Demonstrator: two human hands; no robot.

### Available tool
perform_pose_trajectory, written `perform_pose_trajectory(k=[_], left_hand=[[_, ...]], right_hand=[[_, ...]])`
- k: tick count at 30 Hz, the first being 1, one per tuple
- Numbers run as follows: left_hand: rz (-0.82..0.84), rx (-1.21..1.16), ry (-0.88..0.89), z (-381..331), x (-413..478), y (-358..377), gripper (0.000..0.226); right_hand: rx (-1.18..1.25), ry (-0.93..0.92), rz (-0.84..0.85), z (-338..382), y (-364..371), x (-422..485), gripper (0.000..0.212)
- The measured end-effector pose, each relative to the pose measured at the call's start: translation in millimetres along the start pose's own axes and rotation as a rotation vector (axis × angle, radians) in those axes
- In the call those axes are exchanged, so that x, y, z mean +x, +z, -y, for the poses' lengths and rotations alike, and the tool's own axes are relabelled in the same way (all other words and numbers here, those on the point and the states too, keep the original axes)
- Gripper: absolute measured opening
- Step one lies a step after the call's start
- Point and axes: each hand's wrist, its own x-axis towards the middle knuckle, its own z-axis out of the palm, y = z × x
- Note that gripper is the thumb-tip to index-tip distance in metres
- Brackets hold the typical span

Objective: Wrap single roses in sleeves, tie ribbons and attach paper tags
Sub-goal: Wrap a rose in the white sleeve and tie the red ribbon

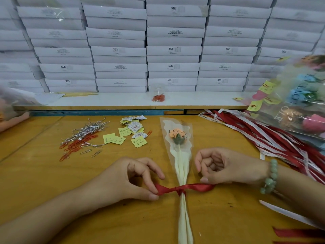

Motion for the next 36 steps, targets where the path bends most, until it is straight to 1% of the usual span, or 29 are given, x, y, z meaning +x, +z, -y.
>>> perform_pose_trajectory(k=[2, 6, 8, 10, 12, 14, 17, 22, 27, 29, 31, 32, 34, 36], left_hand=[[0.025, 0.001, 0.010, 0.8, -0.7, -0.3, 0.012], [0.026, -0.035, 0.085, 1.0, -2.4, 0.9, 0.019], [0.001, -0.079, 0.104, 2.3, -2.8, 1.5, 0.023], [0.006, -0.116, 0.110, 3.3, -3.7, 2.6, 0.022], [0.043, -0.104, 0.117, 2.8, -4.5, 4.5, 0.021], [0.093, -0.056, 0.118, 1.5, -4.8, 6.3, 0.019], [0.120, 0.015, 0.101, -1.0, -5.1, 6.7, 0.019], [0.154, -0.039, 0.131, -3.0, -7.4, 5.1, 0.020], [0.291, -0.054, 0.174, -6.9, -7.7, 15.5, 0.020], [0.300, -0.083, 0.163, -8.6, -8.4, 17.1, 0.021], [0.241, -0.101, 0.161, -10.2, -9.2, 16.0, 0.025], [0.179, -0.100, 0.162, -10.7, -9.5, 14.7, 0.026], [0.006, -0.082, 0.153, -10.3, -8.5, 10.7, 0.029], [-0.204, -0.076, 0.120, -7.0, -5.9, 3.8, 0.034]], right_hand=[[0.006, -0.007, -0.030, -0.4, 1.4, -0.1, 0.014], [0.062, -0.031, -0.243, -2.2, 10.2, -1.2, 0.015], [-0.017, -0.101, -0.343, -3.2, 14.7, -2.6, 0.011], [-0.171, -0.162, -0.394, -2.8, 17.7, -3.0, 0.021], [-0.269, -0.186, -0.389, -0.7, 20.4, -2.7, 0.034], [-0.313, -0.197, -0.361, 0.0, 22.7, -1.6, 0.040], [-0.342, -0.202, -0.342, -1.8, 23.5, -2.2, 0.039], [-0.358, -0.245, -0.379, -2.1, 23.5, -2.7, 0.036], [-0.508, -0.218, -0.339, -3.7, 23.5, -0.1, 0.037], [-0.557, -0.199, -0.341, -5.5, 23.9, 0.8, 0.038], [-0.551, -0.197, -0.368, -6.3, 24.2, 1.0, 0.037], [-0.529, -0.205, -0.380, -6.2, 24.5, 1.0, 0.035], [-0.458, -0.229, -0.390, -5.3, 26.0, 0.2, 0.032], [-0.408, -0.254, -0.381, -4.5, 27.1, -1.7, 0.029]])
